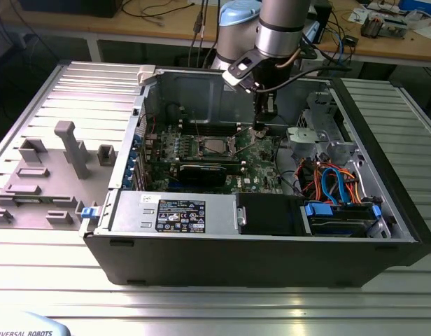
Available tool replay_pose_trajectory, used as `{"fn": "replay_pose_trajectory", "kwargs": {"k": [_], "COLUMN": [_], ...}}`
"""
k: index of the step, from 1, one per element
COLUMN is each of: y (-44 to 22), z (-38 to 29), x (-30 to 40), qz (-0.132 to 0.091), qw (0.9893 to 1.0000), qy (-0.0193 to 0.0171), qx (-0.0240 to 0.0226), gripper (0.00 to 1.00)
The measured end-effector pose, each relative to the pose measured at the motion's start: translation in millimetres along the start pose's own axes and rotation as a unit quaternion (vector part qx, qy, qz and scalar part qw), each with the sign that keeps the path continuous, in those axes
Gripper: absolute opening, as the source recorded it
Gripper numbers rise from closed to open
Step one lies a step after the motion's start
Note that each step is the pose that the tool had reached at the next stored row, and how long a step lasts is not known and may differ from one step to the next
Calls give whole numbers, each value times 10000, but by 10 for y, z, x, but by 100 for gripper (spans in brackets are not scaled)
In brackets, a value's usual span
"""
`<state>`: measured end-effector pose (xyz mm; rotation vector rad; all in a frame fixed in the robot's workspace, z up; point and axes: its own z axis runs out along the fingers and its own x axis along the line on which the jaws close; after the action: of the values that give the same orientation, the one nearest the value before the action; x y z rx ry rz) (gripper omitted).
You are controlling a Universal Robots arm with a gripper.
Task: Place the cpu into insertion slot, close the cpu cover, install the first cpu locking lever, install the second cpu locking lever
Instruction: 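Close the cpu cover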
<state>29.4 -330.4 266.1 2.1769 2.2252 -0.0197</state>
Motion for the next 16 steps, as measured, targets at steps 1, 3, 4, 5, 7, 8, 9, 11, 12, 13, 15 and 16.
{"fn": "replay_pose_trajectory", "kwargs": {"k": [1, 3, 4, 5, 7, 8, 9, 11, 12, 13, 15, 16], "y": [0, 1, 1, 1, 1, 1, 5, 19, 27, 37, 70, 82], "z": [0, 0, 0, 0, 0, 0, 0, 0, 1, 2, 6, 10], "x": [0, 0, 0, 0, 0, 0, 0, -1, -1, -1, -2, -1], "qz": [0, 0, 0, 0, 0, 0, -1, 0, 0, 0, 0, 0], "qw": [10000, 10000, 10000, 10000, 10000, 10000, 10000, 10000, 10000, 10000, 10000, 10000], "qy": [0, 0, 0, 0, 0, 0, 0, 0, 0, 0, -1, 0], "qx": [0, 0, 0, 0, 0, 0, 0, 0, 0, 0, 1, 1], "gripper": [11, 11, 11, 11, 11, 11, 11, 11, 11, 11, 11, 11]}}
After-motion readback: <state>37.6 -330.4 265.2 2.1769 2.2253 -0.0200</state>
